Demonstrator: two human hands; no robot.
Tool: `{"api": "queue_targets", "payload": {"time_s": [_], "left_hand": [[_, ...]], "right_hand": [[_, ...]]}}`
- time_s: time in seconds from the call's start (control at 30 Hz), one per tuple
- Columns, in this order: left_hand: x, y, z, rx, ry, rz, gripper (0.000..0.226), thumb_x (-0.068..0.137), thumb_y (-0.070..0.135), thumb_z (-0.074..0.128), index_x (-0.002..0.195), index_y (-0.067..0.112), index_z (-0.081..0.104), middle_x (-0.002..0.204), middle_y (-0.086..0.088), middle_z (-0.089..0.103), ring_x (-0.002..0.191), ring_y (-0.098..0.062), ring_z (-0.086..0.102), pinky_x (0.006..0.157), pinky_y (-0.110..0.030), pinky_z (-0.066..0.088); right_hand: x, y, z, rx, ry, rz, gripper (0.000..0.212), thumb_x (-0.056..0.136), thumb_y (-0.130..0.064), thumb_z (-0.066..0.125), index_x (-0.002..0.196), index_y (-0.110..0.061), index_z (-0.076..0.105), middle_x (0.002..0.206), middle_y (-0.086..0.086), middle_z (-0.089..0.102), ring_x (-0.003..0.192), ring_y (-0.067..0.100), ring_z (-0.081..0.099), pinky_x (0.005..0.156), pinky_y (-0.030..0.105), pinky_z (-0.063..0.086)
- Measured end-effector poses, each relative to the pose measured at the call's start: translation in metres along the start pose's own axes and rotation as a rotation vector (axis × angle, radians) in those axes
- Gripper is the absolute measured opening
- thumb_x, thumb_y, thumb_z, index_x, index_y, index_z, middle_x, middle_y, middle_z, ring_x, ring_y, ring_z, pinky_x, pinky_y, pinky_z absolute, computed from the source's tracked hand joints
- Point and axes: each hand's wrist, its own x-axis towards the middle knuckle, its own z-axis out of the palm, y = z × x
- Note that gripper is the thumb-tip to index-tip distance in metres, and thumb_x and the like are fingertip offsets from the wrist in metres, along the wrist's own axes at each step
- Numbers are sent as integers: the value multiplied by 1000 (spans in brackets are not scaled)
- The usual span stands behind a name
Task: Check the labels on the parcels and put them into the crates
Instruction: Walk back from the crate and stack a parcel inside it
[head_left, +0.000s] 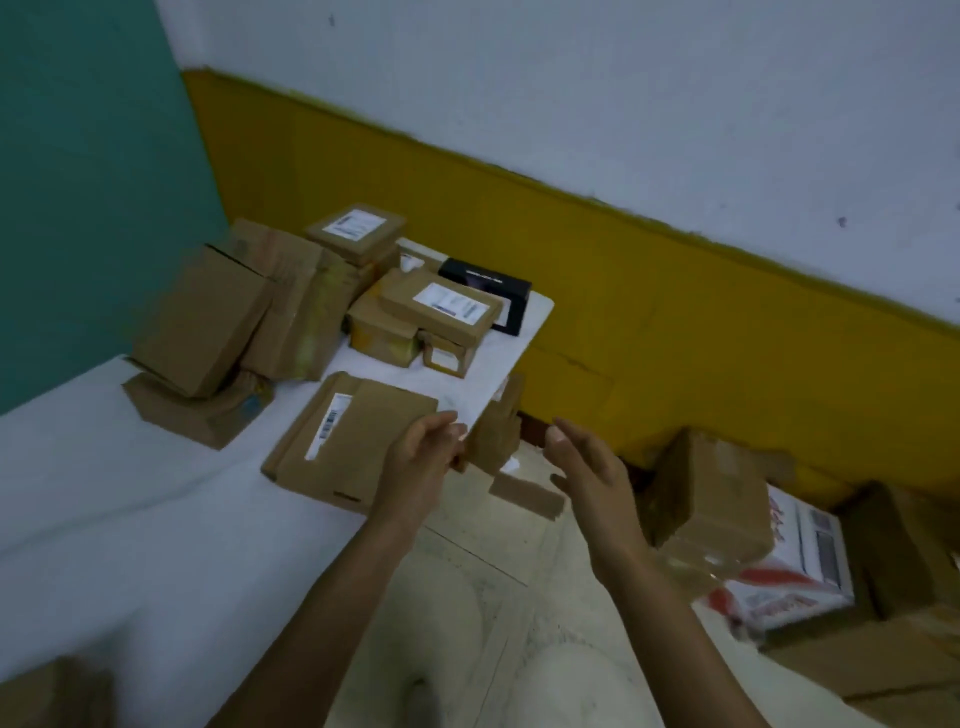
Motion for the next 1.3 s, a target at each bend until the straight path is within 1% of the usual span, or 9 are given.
{"api": "queue_targets", "payload": {"time_s": [0.13, 0.4, 0.53, 0.67, 0.77, 0.87, 0.93, 1.07, 1.3], "left_hand": [[51, 14, -31, 66, 179, 79, 12, 95, 25, 56, 103, 30, 63, 103, 12, 64, 99, 0, 62, 84, -17, 49], [108, 1, -103, -32, 599, -115, 18, 97, 22, 52, 114, 22, 58, 119, -4, 62, 105, -18, 61, 89, -32, 47], [146, -5, -121, -88, 765, -221, 30, 97, 26, 52, 126, 19, 54, 125, -4, 56, 112, -20, 54, 92, -35, 44], [183, -6, -127, -76, 965, -248, 34, 96, 29, 53, 129, 20, 50, 127, 1, 50, 117, -21, 48, 102, -46, 41], [208, -8, -129, -136, 1077, -292, 29, 95, 30, 54, 122, 23, 49, 117, 3, 50, 110, -20, 49, 98, -42, 42], [225, -17, -131, -172, 1119, -356, 8, 96, 29, 52, 101, 23, 54, 105, 1, 56, 104, -21, 50, 94, -40, 41], [233, -22, -132, -233, 1127, -373, 24, 97, 33, 50, 116, 20, 55, 116, -1, 55, 110, -23, 51, 98, -40, 41], [238, -29, -129, -306, 1106, -379, 43, 95, 40, 51, 131, 17, 48, 130, -5, 54, 106, -22, 58, 88, -35, 44], [216, -38, -132, -315, 1061, -450, 66, 89, 56, 51, 138, 14, 40, 139, -9, 49, 118, -29, 53, 90, -38, 44]], "right_hand": [[74, -15, 36, 5, -123, -17, 51, 77, -61, 55, 120, -34, 57, 123, -9, 60, 112, 9, 58, 82, 24, 48], [205, -22, 134, -41, -425, -115, 30, 91, -37, 60, 118, -23, 62, 106, -24, 61, 98, -11, 56, 80, 9, 45], [287, -43, 186, -120, -606, -153, 33, 95, -36, 56, 120, -14, 59, 105, -3, 63, 104, 18, 60, 87, 33, 49], [363, -61, 235, -184, -706, -252, 50, 90, -52, 57, 129, -21, 56, 125, -4, 60, 114, 11, 54, 90, 25, 44], [404, -65, 277, -194, -839, -237, 52, 90, -49, 59, 130, -16, 57, 131, 5, 58, 122, 18, 53, 103, 43, 44], [424, -60, 312, -272, -1032, -284, 52, 91, -50, 55, 133, -20, 55, 130, 1, 60, 121, 17, 54, 105, 44, 43], [427, -50, 326, -343, -1142, -285, 61, 89, -56, 52, 139, -23, 49, 137, 1, 55, 125, 17, 51, 108, 42, 40], [420, -30, 333, -327, -1074, -271, 52, 91, -47, 58, 139, -28, 48, 142, -2, 47, 125, 12, 44, 99, 28, 38], [386, -31, 312, -401, -1034, -542, 66, 70, -56, 60, 132, -35, 52, 133, -9, 46, 125, 16, 40, 104, 47, 40]]}}
